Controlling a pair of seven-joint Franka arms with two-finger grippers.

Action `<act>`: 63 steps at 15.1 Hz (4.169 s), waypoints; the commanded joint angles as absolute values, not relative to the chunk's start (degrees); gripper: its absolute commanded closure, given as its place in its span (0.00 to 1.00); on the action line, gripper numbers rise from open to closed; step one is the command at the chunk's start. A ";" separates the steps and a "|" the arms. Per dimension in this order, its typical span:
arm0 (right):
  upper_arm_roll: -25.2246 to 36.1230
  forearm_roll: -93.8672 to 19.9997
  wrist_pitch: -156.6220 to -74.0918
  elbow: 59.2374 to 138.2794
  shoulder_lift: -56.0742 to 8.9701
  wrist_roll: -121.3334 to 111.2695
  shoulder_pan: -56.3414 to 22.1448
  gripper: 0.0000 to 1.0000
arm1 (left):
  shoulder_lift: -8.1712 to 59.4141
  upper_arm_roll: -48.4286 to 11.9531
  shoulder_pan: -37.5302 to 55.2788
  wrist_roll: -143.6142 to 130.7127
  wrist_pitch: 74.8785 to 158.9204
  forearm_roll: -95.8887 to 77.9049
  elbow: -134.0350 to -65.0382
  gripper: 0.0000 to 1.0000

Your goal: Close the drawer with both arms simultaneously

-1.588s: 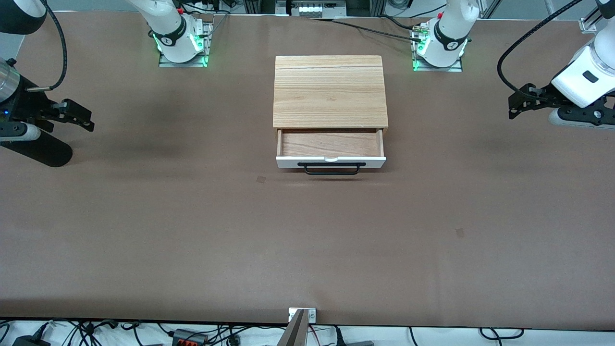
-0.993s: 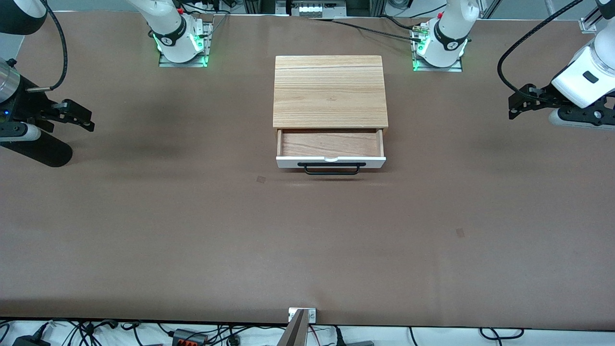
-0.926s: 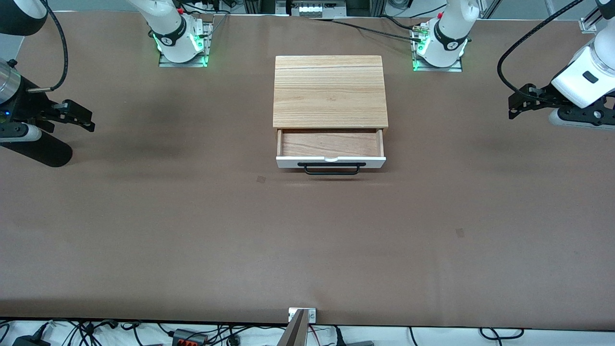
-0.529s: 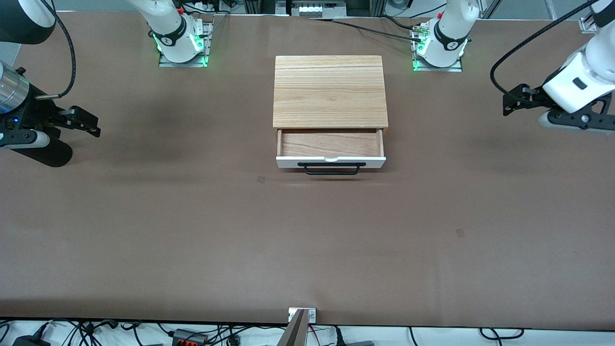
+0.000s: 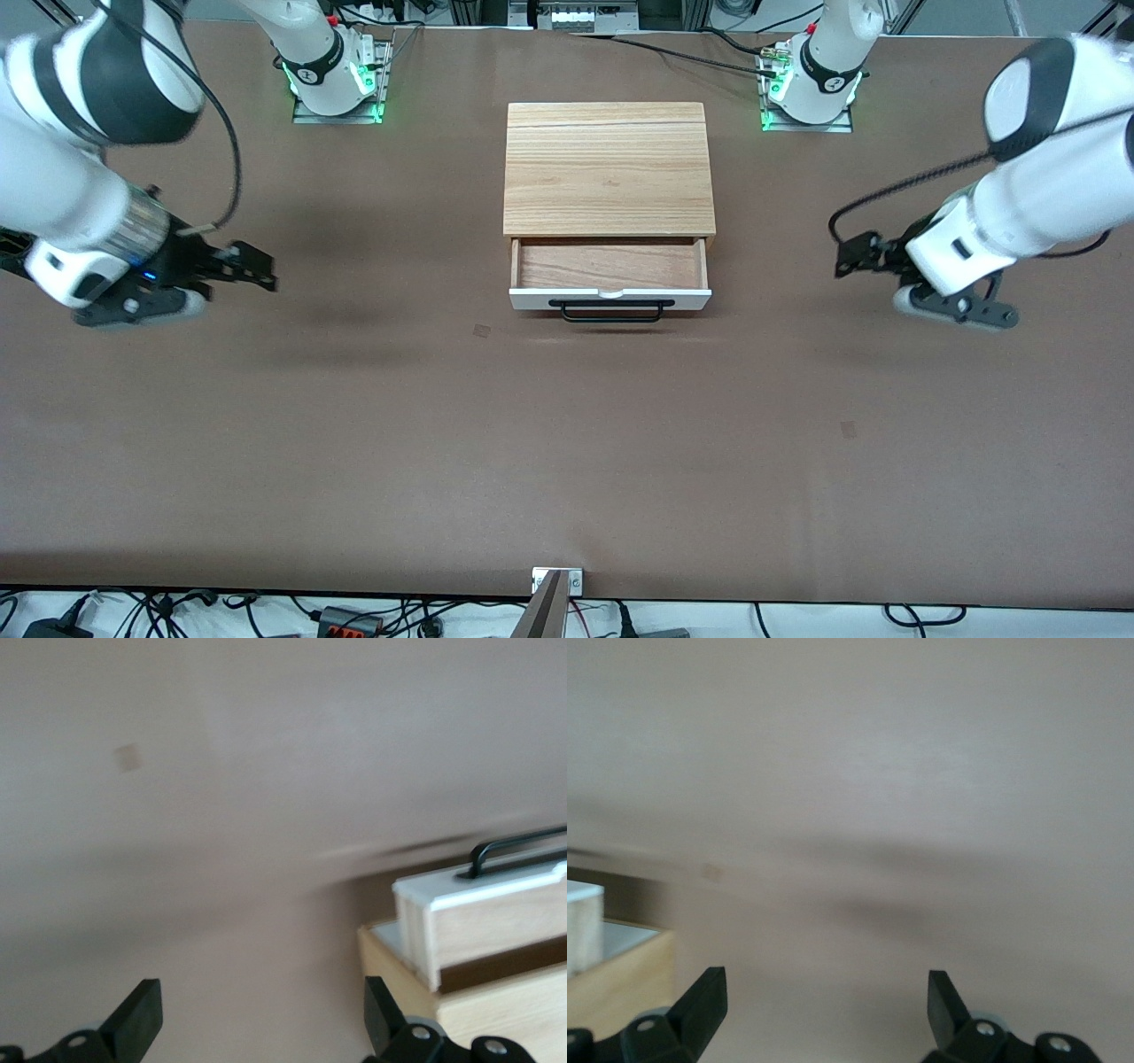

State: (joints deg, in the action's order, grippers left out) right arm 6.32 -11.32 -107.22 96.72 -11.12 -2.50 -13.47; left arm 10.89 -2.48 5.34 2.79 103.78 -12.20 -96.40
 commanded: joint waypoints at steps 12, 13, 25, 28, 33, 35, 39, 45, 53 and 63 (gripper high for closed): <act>6.50 -34.53 -122.42 90.53 -29.17 0.53 -26.26 0.00 | 27.77 -13.62 6.33 -1.76 134.47 -29.35 -96.58 0.00; 6.50 -34.71 -124.08 90.09 -30.22 0.61 -27.76 0.00 | 27.43 -13.80 6.33 -1.76 134.39 -29.44 -98.24 0.00; 6.42 -43.15 -130.17 90.09 -34.98 0.62 -35.07 0.00 | 25.93 -18.81 5.54 -1.93 134.56 -34.37 -106.96 0.00; 6.42 -43.24 -129.90 90.18 -34.98 0.09 -35.77 0.00 | 24.88 -18.90 5.80 -2.81 134.30 -34.37 -108.28 0.00; 6.42 -43.16 -120.17 90.18 -34.98 0.62 -35.86 0.00 | 23.55 -20.56 5.36 -4.22 133.95 -34.37 -111.27 0.00; 6.42 -43.24 -117.78 90.18 -34.89 0.35 -35.51 0.00 | 23.47 -21.00 5.36 -4.31 133.95 -34.37 -111.97 0.00; 6.50 -43.15 -114.27 90.18 -34.89 0.18 -35.51 0.00 | 22.33 -21.09 5.36 -4.22 132.46 -34.45 -113.29 0.00; 6.50 -43.15 -108.56 90.18 -34.89 0.09 -35.86 0.00 | 21.53 -21.71 5.27 -5.27 124.12 -34.45 -113.47 0.00; 6.50 -43.15 -104.50 90.18 -34.98 0.26 -36.21 0.00 | 21.53 -21.71 5.01 -5.10 115.14 -34.37 -112.94 0.00; 6.94 -42.80 -104.76 87.37 -34.98 0.26 -34.55 0.00 | 21.62 -19.17 4.66 -5.10 112.42 -32.70 -104.78 0.00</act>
